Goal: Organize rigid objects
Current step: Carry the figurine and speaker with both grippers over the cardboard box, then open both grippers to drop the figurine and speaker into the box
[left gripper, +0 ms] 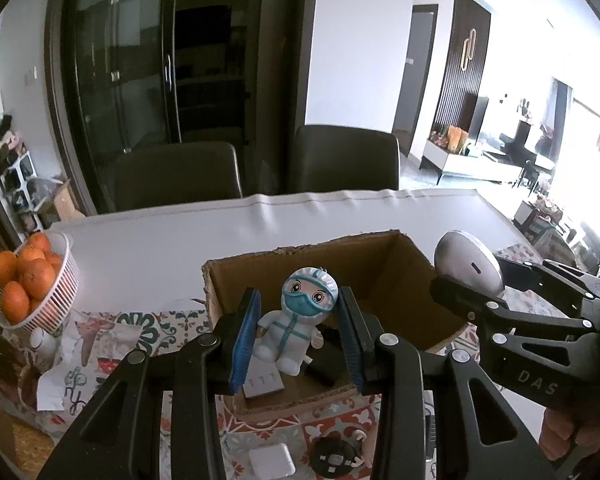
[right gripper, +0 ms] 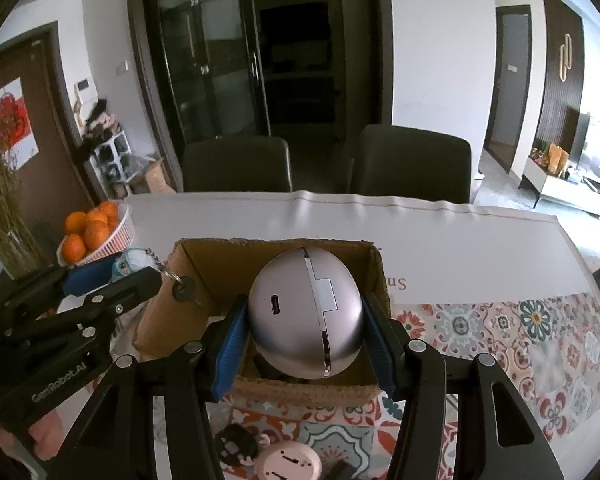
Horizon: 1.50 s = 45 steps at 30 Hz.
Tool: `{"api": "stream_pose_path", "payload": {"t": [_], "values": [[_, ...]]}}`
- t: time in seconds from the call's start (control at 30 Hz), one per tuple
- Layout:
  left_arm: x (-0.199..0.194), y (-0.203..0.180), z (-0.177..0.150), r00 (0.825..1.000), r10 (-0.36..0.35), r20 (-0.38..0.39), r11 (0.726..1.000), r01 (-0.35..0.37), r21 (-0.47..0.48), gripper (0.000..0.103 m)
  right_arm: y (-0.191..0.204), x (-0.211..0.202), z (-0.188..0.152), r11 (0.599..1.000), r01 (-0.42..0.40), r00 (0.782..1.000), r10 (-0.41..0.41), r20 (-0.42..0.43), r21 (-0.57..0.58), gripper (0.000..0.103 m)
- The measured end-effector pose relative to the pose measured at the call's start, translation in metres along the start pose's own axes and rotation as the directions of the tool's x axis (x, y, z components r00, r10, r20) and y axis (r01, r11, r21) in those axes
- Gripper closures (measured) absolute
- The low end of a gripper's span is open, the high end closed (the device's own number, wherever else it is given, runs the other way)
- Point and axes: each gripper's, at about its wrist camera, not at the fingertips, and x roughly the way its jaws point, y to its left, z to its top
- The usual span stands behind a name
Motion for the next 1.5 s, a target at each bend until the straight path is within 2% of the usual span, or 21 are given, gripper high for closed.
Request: {"api": "stream_pose_path", "payload": {"t": [0.17,0.4,0.63,0.77,0.83,1.0,1.23,1.5], "values": [[0.019,0.004,0.004,0.998,0.017,-0.057,1.0,-0.018,-0.014,0.065,-0.004,0.018,0.004,1.0,0.012,0.998,-0.011,-0.054,0.009,0.048],[0.042,0.006,0.001,0.99,0.076,-0.123,0.997,-0.073,0.027,0.065,-0.008,0.045,0.004,0.999,0.033,0.991,-0.032,-0.13,0.007,0.048],[0.054,0.007,-0.008,0.982,0.101,-0.162,0.995,-0.095,0.043,0.065,-0.013,0.065,-0.005,0.999,0.038,0.982,-0.036,-0.184,0.008,0.048],[0.056,0.008,-0.009,0.981,0.106,-0.163,0.994,-0.1,0.044,0.064,-0.012,0.067,-0.006,0.999,0.037,0.981,-0.035,-0.189,0.004,0.048],[0.056,0.008,-0.01,0.98,0.1,-0.172,0.995,-0.095,0.039,0.06,-0.011,0.068,-0.007,0.999,0.032,0.981,-0.033,-0.191,-0.005,0.046],[0.051,0.008,-0.011,0.982,0.102,-0.161,0.995,-0.098,0.031,0.058,-0.013,0.063,-0.006,0.999,0.035,0.985,-0.034,-0.171,0.002,0.044],[0.033,0.005,-0.014,0.985,0.127,-0.119,0.992,-0.124,0.029,0.054,-0.011,0.049,-0.008,0.999,0.034,0.989,-0.033,-0.146,0.001,0.044],[0.007,0.002,-0.02,0.989,0.124,-0.085,0.992,-0.123,0.02,0.053,-0.007,0.026,-0.014,1.0,0.022,0.994,-0.021,-0.111,0.014,0.044]]}}
